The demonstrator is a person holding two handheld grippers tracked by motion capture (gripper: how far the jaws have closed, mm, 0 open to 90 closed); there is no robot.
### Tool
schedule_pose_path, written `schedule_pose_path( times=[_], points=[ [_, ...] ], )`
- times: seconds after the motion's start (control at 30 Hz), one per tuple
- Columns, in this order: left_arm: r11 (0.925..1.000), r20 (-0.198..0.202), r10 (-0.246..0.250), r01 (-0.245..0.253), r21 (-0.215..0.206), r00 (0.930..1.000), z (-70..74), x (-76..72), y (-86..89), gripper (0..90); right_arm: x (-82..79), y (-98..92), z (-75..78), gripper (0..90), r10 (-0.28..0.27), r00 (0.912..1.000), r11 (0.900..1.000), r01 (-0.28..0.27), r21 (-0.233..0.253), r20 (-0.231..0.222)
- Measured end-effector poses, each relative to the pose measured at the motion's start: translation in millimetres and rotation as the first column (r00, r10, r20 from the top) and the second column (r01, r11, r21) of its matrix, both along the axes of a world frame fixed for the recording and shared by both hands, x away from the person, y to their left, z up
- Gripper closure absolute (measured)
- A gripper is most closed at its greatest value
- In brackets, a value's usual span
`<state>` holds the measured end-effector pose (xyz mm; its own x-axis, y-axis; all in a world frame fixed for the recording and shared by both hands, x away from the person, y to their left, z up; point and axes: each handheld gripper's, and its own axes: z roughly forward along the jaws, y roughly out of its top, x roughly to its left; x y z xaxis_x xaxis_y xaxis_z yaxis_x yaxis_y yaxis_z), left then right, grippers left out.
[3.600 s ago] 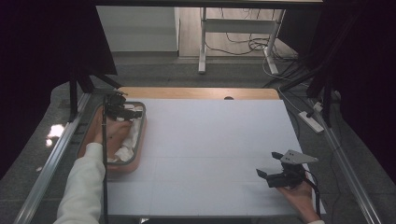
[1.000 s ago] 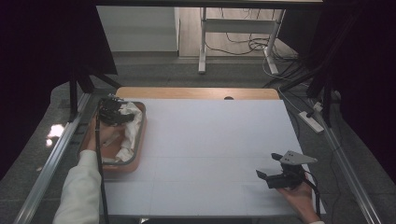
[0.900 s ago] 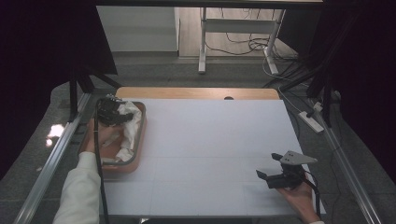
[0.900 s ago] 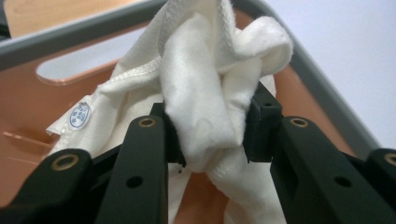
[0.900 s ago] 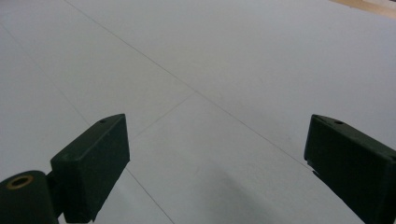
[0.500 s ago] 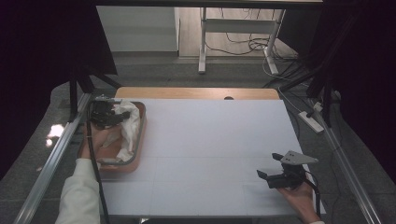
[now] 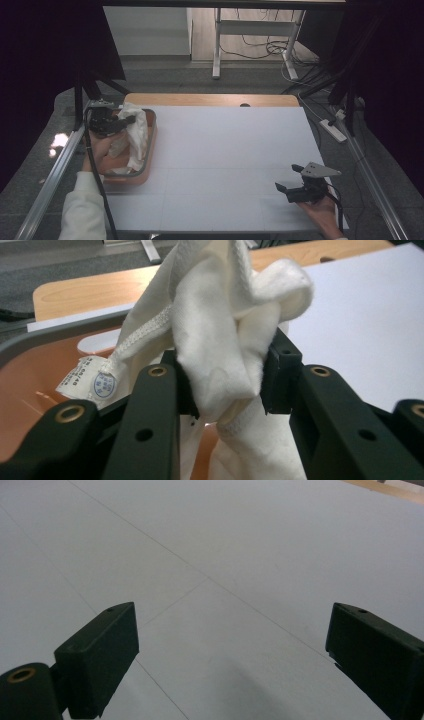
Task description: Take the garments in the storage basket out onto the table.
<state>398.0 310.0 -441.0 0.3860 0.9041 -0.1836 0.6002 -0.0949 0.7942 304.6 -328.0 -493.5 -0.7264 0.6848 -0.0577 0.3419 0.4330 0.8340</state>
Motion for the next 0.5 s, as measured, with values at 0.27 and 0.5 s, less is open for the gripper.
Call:
schedule_pose_path(
  times=[0.27,0.5],
  points=[
    [0.9991,0.034,0.017,-0.016,-0.038,0.9993,6.5,-5.5,8.3,66.2,0.9,0.4,-1.4,6.7,0.001,1.0000,1.000,-0.001,-0.004,-0.008],
    [0.9971,0.051,0.031,-0.028,-0.070,0.9982,9.2,-8.1,14.0,66.3,0.9,0.6,-1.7,6.7,0.003,0.9999,1.000,-0.003,-0.008,-0.013]
  ],
)
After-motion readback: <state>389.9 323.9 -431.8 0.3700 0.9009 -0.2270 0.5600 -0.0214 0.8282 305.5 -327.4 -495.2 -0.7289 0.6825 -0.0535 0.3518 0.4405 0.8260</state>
